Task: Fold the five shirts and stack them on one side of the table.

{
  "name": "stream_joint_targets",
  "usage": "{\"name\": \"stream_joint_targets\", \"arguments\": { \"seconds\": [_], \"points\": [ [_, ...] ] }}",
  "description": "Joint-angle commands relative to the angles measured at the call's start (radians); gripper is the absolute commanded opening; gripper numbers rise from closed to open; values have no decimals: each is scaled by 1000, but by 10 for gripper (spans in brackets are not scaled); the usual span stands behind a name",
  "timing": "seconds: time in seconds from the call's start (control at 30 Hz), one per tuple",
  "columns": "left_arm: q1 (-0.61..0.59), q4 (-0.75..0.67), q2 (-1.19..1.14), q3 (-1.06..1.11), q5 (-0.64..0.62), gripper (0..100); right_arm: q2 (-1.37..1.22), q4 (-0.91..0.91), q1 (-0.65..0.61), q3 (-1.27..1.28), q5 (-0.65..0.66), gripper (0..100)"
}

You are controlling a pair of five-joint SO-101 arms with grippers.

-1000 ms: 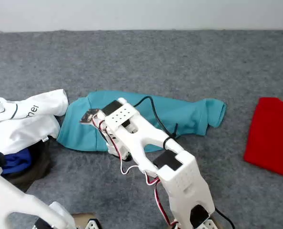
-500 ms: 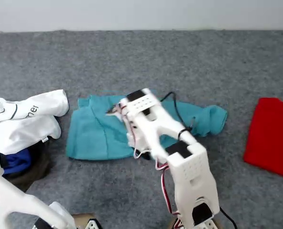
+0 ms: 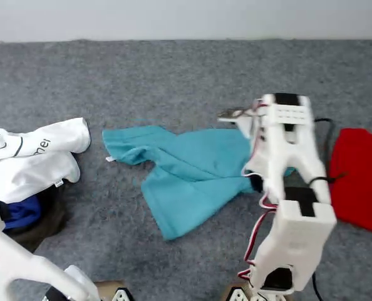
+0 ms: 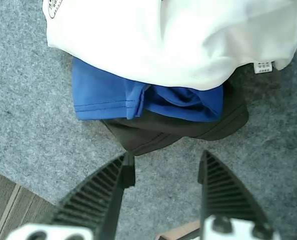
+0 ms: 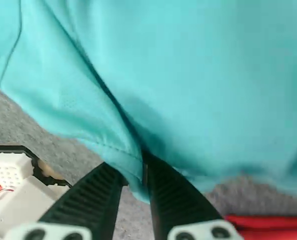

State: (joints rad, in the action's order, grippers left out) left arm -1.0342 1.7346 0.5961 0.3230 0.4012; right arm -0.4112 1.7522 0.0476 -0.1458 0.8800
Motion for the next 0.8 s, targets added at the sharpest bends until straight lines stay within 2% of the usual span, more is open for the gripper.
{"name": "stream_joint_targets", "arguments": {
  "seconds": [0.0,0.1,0.17,0.43,0.53,0.63,0.77],
  "points": [
    [2,12,20,-8,8,214,96,48,62,9,25,111],
    [2,12,20,-8,8,214,220,47,54,60,21,289],
    [2,12,20,-8,8,214,320,47,30,94,8,362],
    [2,14,20,-8,8,214,621,44,-117,238,12,312],
    [2,14,20,-8,8,214,710,44,-236,356,-71,294],
    [2,14,20,-8,6,214,759,28,-409,488,-155,294],
    [2,14,20,-4,6,214,763,-96,-625,608,-376,295]
  ]
}}
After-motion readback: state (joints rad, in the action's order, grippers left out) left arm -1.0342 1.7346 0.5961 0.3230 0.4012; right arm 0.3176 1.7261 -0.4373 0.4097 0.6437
